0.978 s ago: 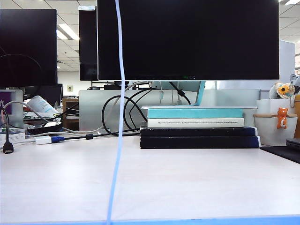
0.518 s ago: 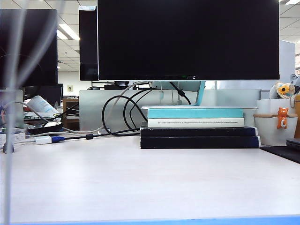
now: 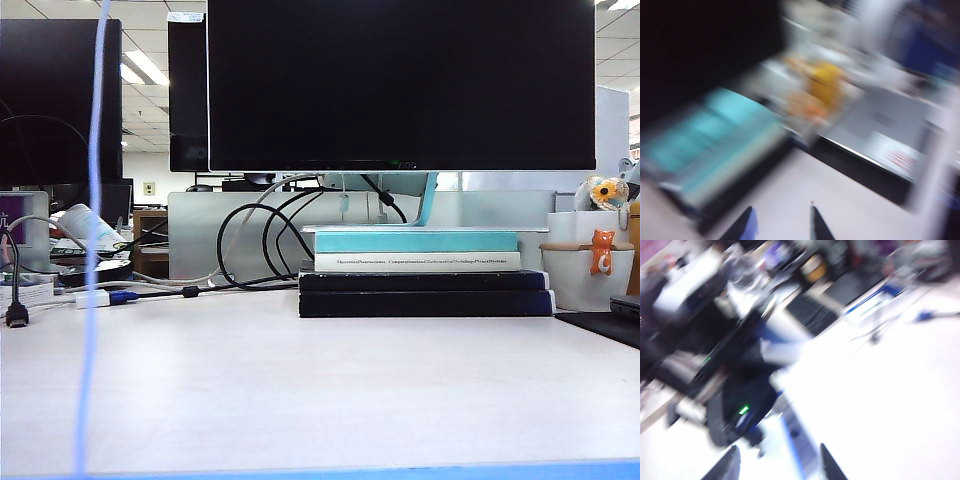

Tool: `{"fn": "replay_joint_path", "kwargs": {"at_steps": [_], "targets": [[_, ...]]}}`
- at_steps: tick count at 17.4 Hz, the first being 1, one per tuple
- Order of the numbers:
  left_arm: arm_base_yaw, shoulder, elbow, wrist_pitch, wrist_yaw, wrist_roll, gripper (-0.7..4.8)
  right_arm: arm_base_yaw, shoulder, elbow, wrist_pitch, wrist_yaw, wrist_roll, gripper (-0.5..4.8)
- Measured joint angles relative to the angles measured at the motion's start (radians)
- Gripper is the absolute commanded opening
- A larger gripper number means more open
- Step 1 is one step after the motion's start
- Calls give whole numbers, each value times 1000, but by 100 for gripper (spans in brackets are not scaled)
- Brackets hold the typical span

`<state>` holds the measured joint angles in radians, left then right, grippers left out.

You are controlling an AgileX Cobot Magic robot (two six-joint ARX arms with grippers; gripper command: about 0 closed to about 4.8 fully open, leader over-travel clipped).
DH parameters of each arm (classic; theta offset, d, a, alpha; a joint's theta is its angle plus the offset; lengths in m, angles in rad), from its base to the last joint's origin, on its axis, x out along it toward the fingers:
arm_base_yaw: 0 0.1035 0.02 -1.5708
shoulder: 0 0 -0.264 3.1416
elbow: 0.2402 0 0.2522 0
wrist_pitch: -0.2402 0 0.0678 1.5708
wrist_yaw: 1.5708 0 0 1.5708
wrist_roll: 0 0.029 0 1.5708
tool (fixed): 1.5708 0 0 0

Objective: Unfold the white charging cable into a straight cable.

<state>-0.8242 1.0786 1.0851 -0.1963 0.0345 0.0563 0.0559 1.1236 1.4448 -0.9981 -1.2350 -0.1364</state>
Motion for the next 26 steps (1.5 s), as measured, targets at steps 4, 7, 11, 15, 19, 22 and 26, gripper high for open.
{"fn": "replay_joint_path", "kwargs": {"at_steps": [4,7,11,15,19,22,26], "targets": [[0,45,0,191,-75,25,146,189,6,0,-25,-6,-18,299],[-1,87,0,249,-75,-5,146,314,26,0,-25,12,-19,300],[-1,104,-1,314,-15,-63,146,447,90,-3,-33,93,-20,302],[-1,100,7,381,50,-120,146,495,153,-8,-35,120,-34,301],[-1,107,7,373,70,-151,147,506,192,-8,-11,125,-41,147],[-1,112,7,380,71,-160,147,509,201,-8,19,116,-43,73],[0,134,7,385,74,-162,273,513,201,-8,50,95,-46,-5]]}}
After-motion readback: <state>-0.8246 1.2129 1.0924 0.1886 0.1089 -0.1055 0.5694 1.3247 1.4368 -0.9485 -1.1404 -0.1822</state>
